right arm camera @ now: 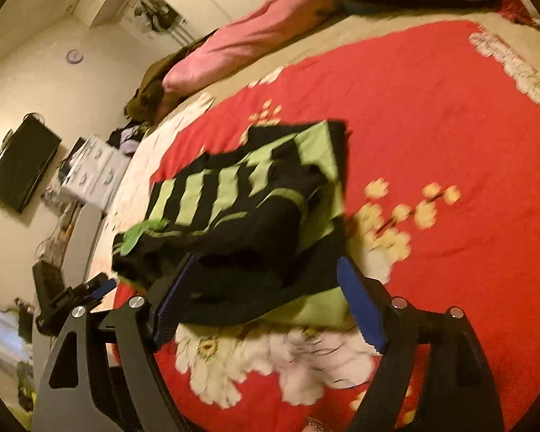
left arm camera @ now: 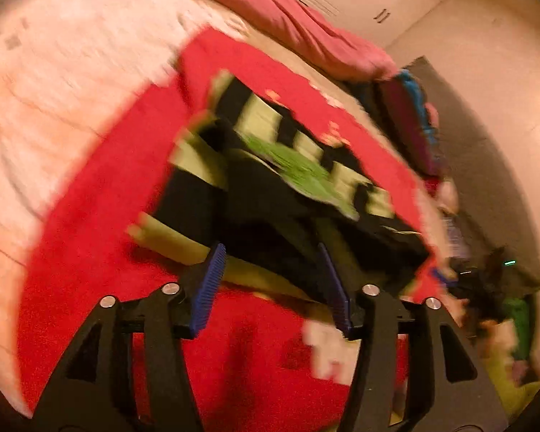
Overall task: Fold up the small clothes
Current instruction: 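Lift the held hem and fold it over toward the collar with both grippers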
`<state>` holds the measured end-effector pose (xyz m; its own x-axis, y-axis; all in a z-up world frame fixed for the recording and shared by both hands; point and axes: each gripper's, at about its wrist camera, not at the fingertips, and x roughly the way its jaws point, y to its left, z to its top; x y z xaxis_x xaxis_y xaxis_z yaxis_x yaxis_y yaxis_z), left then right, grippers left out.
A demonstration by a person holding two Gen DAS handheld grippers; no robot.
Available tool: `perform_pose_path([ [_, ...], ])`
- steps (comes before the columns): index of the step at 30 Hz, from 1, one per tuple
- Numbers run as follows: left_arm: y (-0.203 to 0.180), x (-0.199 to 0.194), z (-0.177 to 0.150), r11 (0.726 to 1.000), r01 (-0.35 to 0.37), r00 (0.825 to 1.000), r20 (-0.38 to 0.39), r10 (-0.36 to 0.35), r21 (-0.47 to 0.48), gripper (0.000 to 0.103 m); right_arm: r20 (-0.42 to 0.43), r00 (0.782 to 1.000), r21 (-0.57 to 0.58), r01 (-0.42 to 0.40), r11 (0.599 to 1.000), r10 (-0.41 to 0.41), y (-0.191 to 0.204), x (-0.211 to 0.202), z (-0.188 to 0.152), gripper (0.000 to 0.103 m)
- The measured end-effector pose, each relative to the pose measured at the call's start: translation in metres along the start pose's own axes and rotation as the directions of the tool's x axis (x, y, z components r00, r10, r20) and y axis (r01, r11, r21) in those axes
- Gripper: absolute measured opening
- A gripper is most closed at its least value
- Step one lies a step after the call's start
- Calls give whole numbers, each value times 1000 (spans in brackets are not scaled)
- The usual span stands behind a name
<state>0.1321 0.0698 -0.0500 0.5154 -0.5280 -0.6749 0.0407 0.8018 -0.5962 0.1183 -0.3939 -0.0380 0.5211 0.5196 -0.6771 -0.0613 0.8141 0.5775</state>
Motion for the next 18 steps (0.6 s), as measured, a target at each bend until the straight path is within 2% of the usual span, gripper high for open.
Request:
perform_pose_path([
  [1,0,5,0,996,72,997,-10,-72,-48,52,-8,1000,9,7,1000,-7,1,5,-1,83],
  [2,1,8,0,991,105,994,-10,-106,-78,58,-13,1000,19,11,1000,-11,2,9,-1,83],
  [4,0,16,5,990,97,995,-3,-98,-103,66,-26,1000,75,-1,997,3,-1,18,2,83],
  [6,1,20,13,989,82,997,7,-82,-126,67,-31,999,127,-25,992,30,-6,23,6,84],
  [8,4,23,21,977,123,992,32,-119,-177,71,-30,998,170,-46,984,52,-9,26,9,87],
  [9,5,24,24,975,127,992,32,-123,-184,71,-31,997,190,-57,980,64,-11,28,11,88],
  [12,9,36,30,976,72,997,-6,-74,-206,71,-44,995,246,-78,966,91,-18,35,15,89],
  [13,11,41,31,972,81,996,-9,-85,-219,70,-45,994,259,-81,963,95,-19,36,15,89],
  [14,13,45,32,967,91,995,-12,-97,-236,58,-50,993,271,-85,959,102,-21,38,15,89],
  [15,15,49,32,962,100,994,-17,-108,-255,48,-55,993,274,-88,958,107,-23,41,17,81],
  [16,17,51,33,960,104,994,-16,-112,-260,31,-62,993,269,-79,960,99,-22,43,18,66],
  [17,17,52,34,958,111,993,-13,-119,-264,11,-73,993,264,-75,962,98,-22,44,19,45],
  [18,16,52,35,958,121,992,-12,-129,-261,2,-79,992,262,-76,962,100,-22,45,20,27],
])
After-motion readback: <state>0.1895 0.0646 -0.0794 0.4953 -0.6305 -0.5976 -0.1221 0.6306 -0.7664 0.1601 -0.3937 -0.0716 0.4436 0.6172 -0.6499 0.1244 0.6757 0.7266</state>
